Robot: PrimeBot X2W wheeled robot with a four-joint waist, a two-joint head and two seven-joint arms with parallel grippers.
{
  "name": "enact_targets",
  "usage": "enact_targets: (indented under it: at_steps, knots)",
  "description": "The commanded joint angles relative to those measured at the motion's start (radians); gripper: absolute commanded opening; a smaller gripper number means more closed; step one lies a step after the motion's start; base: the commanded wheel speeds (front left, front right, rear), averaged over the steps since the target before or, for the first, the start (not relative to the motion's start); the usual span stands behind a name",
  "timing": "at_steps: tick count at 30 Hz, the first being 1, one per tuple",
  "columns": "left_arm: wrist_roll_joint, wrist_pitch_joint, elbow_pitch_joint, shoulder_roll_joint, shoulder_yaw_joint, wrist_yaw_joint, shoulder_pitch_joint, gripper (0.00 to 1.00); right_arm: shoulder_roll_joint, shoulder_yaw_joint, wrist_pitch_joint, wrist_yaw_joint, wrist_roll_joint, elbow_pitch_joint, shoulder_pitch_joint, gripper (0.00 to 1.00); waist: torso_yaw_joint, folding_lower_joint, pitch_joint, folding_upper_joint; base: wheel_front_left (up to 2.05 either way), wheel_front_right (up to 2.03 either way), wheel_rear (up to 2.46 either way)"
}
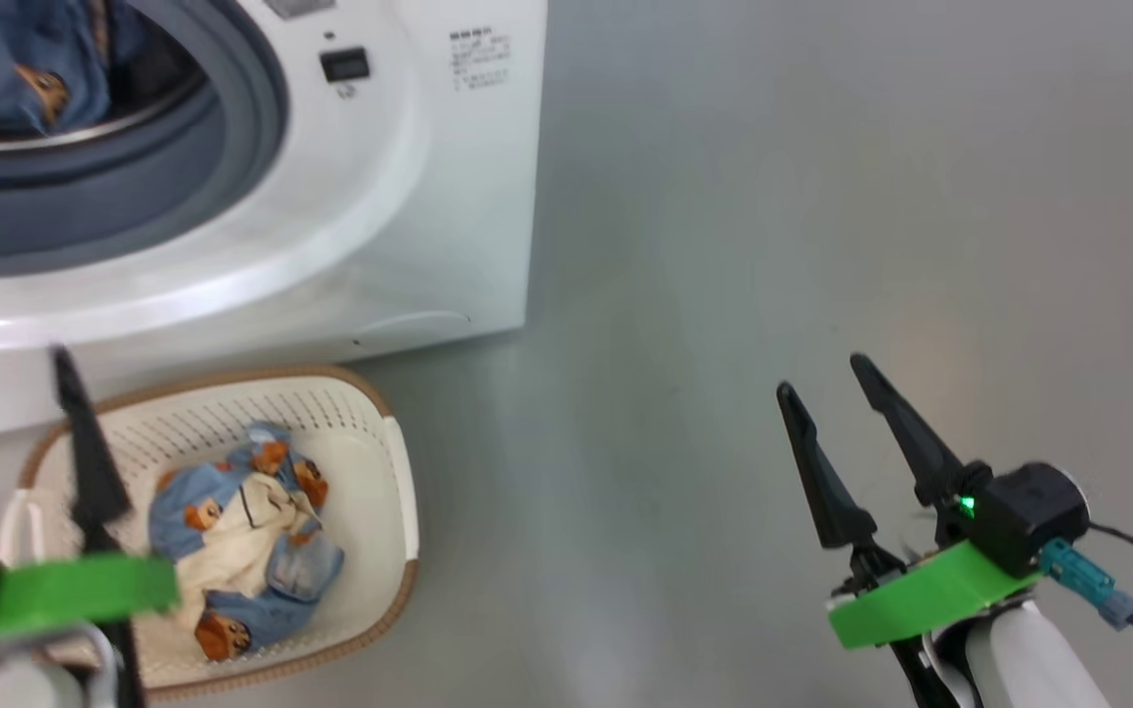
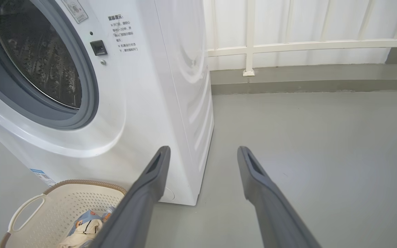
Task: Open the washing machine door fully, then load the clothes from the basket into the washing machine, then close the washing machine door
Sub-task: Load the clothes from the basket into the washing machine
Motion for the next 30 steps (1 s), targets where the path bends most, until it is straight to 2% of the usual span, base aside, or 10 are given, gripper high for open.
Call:
enact_targets:
  at_steps: [1, 7, 15, 30]
  knots:
    - [0.004, -0.01, -0.048, 0.013, 0.025, 0.015, 0.037, 1.0, -0.012, 0.023, -0.012, 0.002, -0.007, -0.015, 0.033, 1.0, 0.031, 0.0, -0.078, 0.0, 0.0, 0.0, 0.0]
    - [0.004, -0.016, -0.103, -0.038, 0.0, 0.03, 0.18, 1.0, -0.023, 0.028, -0.007, 0.002, -0.011, -0.007, 0.09, 1.0, 0.054, 0.0, -0.17, 0.0, 0.0, 0.0, 0.0]
    - [0.012, -0.02, -0.1, -0.06, -0.011, 0.023, 0.316, 1.0, -0.023, 0.024, 0.035, 0.002, -0.025, -0.031, 0.183, 1.0, 0.077, 0.0, -0.286, 0.0, 0.0, 0.0, 0.0]
    - [0.036, -0.021, -0.075, -0.104, -0.061, -0.003, 0.427, 1.0, -0.006, 0.0, 0.099, 0.002, -0.047, -0.104, 0.294, 1.0, 0.101, 0.0, -0.393, 0.0, 0.0, 0.0, 0.0]
